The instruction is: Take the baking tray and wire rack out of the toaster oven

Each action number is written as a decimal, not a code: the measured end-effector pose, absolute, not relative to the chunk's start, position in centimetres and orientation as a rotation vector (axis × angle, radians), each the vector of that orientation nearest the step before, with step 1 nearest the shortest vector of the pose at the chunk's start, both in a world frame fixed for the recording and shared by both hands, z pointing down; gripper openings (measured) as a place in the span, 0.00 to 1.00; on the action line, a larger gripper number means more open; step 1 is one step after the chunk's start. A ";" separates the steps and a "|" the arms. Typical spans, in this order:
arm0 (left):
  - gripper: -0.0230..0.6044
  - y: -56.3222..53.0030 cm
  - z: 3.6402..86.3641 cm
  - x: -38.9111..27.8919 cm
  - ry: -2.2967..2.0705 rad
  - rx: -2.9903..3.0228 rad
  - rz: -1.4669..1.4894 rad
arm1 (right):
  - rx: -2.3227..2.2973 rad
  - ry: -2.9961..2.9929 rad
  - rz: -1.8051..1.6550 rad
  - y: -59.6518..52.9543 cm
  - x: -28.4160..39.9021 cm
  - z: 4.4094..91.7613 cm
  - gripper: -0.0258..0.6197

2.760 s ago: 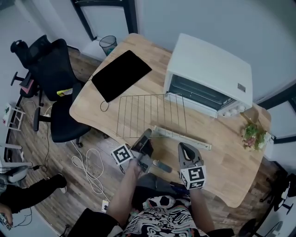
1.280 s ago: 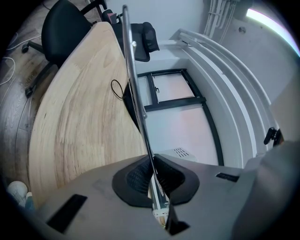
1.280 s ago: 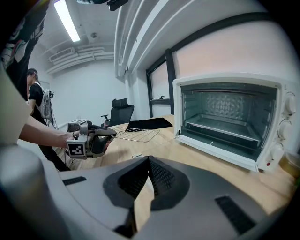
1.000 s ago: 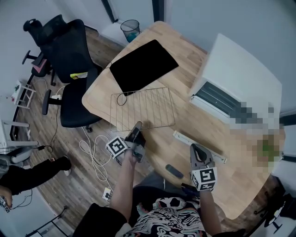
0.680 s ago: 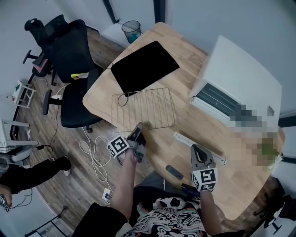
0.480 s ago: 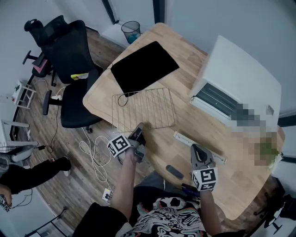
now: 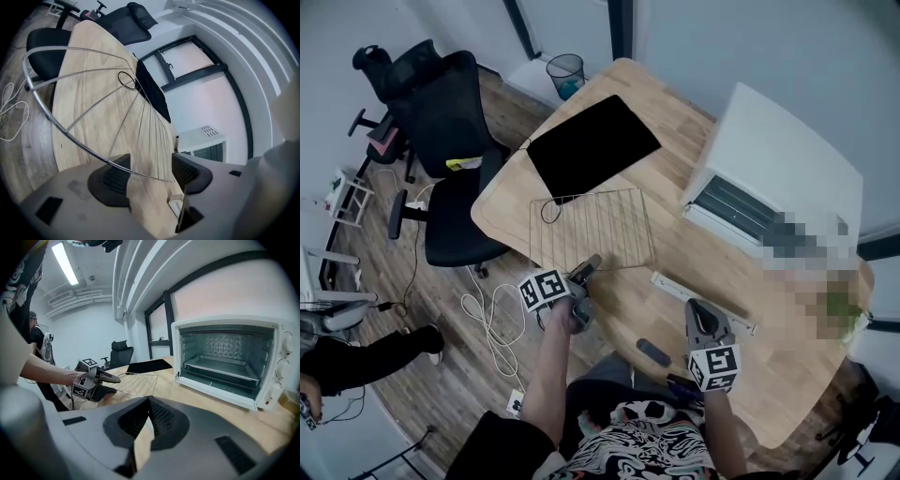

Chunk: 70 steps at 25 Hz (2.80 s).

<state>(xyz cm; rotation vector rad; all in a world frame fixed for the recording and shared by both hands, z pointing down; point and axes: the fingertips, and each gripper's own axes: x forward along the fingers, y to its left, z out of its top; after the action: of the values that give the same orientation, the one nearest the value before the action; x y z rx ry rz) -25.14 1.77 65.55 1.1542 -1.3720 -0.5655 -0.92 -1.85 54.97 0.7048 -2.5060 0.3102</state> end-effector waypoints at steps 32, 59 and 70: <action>0.47 3.0 62.0 -19.2 -1.367 1.481 -0.165 | 0.829 -2.555 0.263 -1.6 -0.7 51.5 0.04; 0.47 -6.8 52.8 -6.9 -1.199 1.873 -0.261 | 1.182 -2.505 0.292 -4.1 8.3 49.1 0.04; 0.45 -11.5 52.9 -3.3 -1.127 1.859 -0.316 | 1.244 -2.467 0.335 -6.4 11.2 49.8 0.04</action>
<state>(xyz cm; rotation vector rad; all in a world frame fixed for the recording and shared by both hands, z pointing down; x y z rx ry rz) -3.33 -11.48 52.87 1.8591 -1.1269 -0.3161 11.23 -6.41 49.79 1.2444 -2.4674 0.3349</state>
